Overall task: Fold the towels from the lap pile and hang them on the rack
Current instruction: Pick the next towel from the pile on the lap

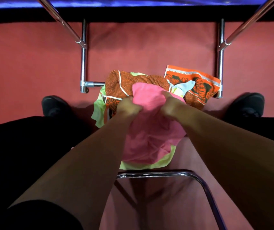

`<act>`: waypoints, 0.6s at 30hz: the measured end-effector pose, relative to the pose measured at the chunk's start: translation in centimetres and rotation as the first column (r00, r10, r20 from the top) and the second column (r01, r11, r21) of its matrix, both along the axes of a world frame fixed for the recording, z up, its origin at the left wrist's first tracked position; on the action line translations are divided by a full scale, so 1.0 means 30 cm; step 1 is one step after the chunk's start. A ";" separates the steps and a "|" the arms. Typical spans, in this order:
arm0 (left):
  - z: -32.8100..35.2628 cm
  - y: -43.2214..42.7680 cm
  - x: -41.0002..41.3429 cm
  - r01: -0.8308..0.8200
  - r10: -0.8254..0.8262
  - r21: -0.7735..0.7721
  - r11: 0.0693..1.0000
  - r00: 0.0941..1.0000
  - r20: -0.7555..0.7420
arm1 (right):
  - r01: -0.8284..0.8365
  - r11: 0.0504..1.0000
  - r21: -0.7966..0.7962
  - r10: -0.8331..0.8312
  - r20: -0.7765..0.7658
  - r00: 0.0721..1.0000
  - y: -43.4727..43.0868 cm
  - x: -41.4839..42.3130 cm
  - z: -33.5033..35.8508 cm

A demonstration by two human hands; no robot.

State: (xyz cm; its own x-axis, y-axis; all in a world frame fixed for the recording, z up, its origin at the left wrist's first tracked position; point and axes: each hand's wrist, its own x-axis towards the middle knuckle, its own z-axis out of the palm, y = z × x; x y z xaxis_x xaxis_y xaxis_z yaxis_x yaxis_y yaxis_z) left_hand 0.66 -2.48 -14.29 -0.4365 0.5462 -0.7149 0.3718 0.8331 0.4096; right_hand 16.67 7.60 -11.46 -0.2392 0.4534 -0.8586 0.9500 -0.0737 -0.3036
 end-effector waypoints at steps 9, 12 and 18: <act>0.203 0.138 -0.016 0.414 -0.382 0.222 0.883 0.908 -0.172 | -0.131 0.945 0.301 0.153 -0.053 0.987 0.046 -0.046 0.097; 0.319 0.187 -0.017 0.458 -0.433 0.277 0.845 0.889 -0.149 | -0.087 0.942 0.325 0.160 -0.205 0.966 0.092 -0.059 0.155; 0.580 0.236 -0.053 0.640 -0.573 0.138 0.756 0.749 -0.334 | 0.014 0.926 0.378 0.102 -0.285 0.953 0.106 -0.020 0.384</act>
